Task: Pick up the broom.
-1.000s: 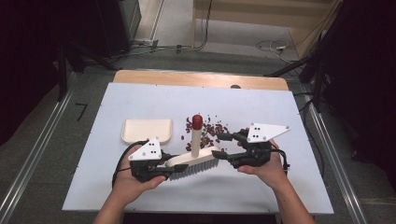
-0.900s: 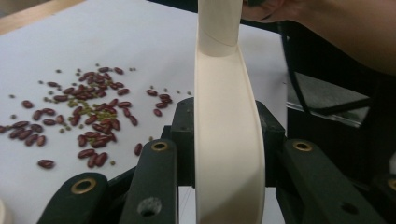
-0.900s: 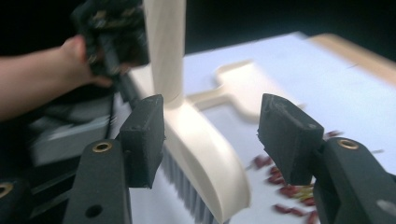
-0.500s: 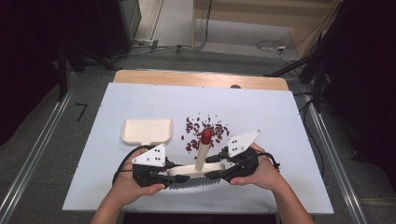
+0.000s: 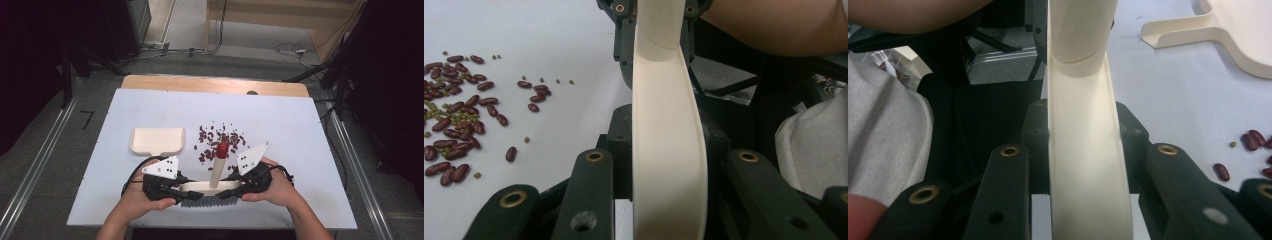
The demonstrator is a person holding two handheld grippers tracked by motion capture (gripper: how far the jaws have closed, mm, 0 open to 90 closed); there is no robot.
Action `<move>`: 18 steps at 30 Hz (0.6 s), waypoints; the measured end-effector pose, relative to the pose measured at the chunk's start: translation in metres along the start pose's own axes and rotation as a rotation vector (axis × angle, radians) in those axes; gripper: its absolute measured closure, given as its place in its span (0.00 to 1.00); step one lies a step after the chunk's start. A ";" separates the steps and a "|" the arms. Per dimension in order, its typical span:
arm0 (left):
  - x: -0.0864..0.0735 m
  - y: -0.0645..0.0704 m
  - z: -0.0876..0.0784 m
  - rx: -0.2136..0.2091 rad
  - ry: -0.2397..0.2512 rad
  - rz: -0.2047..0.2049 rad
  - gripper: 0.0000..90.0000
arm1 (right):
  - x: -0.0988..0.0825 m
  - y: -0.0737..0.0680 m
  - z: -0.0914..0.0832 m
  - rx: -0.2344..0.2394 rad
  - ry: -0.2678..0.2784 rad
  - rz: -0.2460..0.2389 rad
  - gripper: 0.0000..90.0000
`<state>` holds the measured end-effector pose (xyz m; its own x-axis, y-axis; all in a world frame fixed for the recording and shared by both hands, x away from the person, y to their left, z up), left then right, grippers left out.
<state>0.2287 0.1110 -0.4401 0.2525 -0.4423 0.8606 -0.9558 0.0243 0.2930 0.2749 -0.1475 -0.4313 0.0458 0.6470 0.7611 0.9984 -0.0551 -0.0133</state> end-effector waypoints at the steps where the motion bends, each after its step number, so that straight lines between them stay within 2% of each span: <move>1: -0.001 -0.001 0.000 0.021 0.015 0.006 0.73 | 0.000 0.000 0.000 -0.032 0.004 0.000 0.73; 3: -0.003 -0.003 -0.001 0.073 0.041 0.009 0.70 | 0.000 0.001 -0.001 -0.048 0.004 0.002 0.73; 4: -0.005 -0.004 -0.006 0.144 0.068 0.006 0.58 | -0.002 0.002 -0.001 -0.092 0.004 -0.004 0.73; 5: -0.005 -0.004 -0.006 0.144 0.068 0.006 0.53 | -0.002 0.002 -0.001 -0.092 0.004 -0.004 0.73; 6: -0.006 -0.005 -0.011 0.161 0.087 -0.003 0.48 | -0.005 0.004 -0.003 -0.121 -0.013 0.010 0.73; 8: -0.009 -0.006 -0.021 0.205 0.138 -0.031 0.35 | -0.008 0.008 -0.004 -0.137 -0.010 0.045 0.73; 10: -0.012 -0.008 -0.032 0.228 0.192 -0.068 0.32 | -0.009 0.010 -0.004 -0.148 -0.008 0.057 0.73; 11: -0.015 -0.009 -0.037 0.249 0.216 -0.080 0.28 | -0.009 0.012 -0.004 -0.157 -0.011 0.073 0.73; 12: -0.017 -0.010 -0.042 0.267 0.242 -0.092 0.19 | -0.010 0.015 -0.004 -0.183 -0.019 0.096 0.73; 13: -0.019 -0.010 -0.047 0.286 0.266 -0.103 0.19 | -0.010 0.015 -0.004 -0.183 -0.019 0.096 0.73; 15: -0.023 -0.011 -0.055 0.309 0.298 -0.103 0.03 | -0.011 0.018 -0.002 -0.214 -0.027 0.120 0.73; 16: -0.025 -0.011 -0.059 0.329 0.316 -0.104 0.00 | -0.013 0.020 -0.001 -0.238 -0.031 0.145 0.73; 18: -0.029 -0.010 -0.067 0.379 0.351 -0.108 0.00 | -0.013 0.021 -0.001 -0.255 -0.033 0.159 0.73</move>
<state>0.2412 0.1837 -0.4404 0.3253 -0.0959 0.9407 -0.8926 -0.3596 0.2720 0.2957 -0.1578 -0.4413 0.2060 0.6391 0.7410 0.9382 -0.3442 0.0360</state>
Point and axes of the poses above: each handheld gripper's, and its own axes: z roughly forward along the jaws, x roughly out of its top, y roughly to its right, the point moved 1 cm from there along z, roughly forward along the jaws, and after that the axes turned 14 degrees about -x, right-handed, at the moved point
